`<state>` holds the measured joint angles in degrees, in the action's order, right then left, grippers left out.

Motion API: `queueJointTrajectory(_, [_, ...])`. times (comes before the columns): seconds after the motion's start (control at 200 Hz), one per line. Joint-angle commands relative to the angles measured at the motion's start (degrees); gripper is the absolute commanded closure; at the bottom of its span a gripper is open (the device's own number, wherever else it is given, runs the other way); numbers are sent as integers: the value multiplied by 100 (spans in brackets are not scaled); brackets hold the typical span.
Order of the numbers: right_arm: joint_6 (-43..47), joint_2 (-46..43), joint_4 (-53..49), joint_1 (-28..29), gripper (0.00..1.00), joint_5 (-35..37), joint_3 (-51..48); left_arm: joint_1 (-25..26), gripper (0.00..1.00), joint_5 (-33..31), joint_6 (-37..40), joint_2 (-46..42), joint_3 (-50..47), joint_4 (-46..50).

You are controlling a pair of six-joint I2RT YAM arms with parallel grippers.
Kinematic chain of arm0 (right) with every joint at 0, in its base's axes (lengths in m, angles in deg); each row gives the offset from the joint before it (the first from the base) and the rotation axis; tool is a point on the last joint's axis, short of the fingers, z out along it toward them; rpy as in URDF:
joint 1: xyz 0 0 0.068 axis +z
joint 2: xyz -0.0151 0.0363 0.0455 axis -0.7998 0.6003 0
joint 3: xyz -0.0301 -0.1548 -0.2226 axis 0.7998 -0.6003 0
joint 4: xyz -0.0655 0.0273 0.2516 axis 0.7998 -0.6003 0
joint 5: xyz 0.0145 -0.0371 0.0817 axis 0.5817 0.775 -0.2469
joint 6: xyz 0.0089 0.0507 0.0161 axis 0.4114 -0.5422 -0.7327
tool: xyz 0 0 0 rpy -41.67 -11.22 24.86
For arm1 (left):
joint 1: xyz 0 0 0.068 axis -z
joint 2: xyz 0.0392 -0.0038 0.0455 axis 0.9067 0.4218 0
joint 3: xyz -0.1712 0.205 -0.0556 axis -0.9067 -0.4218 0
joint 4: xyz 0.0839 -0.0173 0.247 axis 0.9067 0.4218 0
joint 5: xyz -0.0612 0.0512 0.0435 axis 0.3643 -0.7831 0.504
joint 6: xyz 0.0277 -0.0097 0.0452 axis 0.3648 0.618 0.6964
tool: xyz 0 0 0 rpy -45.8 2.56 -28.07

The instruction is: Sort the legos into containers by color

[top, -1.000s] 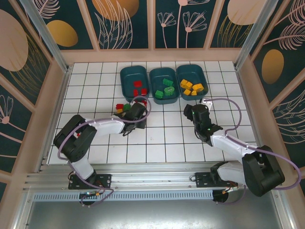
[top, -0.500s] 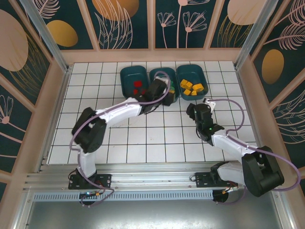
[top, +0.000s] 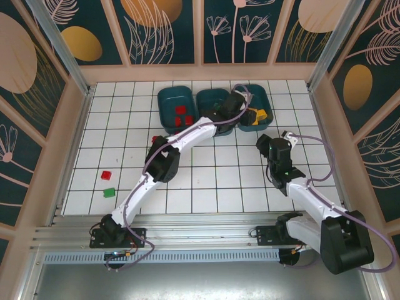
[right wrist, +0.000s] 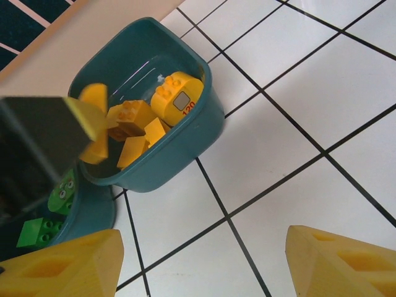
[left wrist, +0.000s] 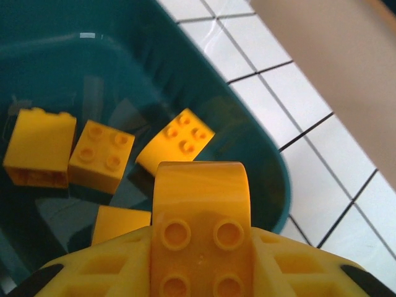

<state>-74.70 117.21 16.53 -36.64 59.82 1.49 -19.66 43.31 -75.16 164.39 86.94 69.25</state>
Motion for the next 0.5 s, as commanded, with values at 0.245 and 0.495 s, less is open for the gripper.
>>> queueJointTrajectory(0.245, [57, -150, 138, 71, 28, -68, -67, -72, 21, 119, 54, -137, 393, -532])
queueJointTrajectory(0.495, [237, -96, 285, 365, 28, 120, -65, -69, 18, 258, 327, -1725, -955, -638])
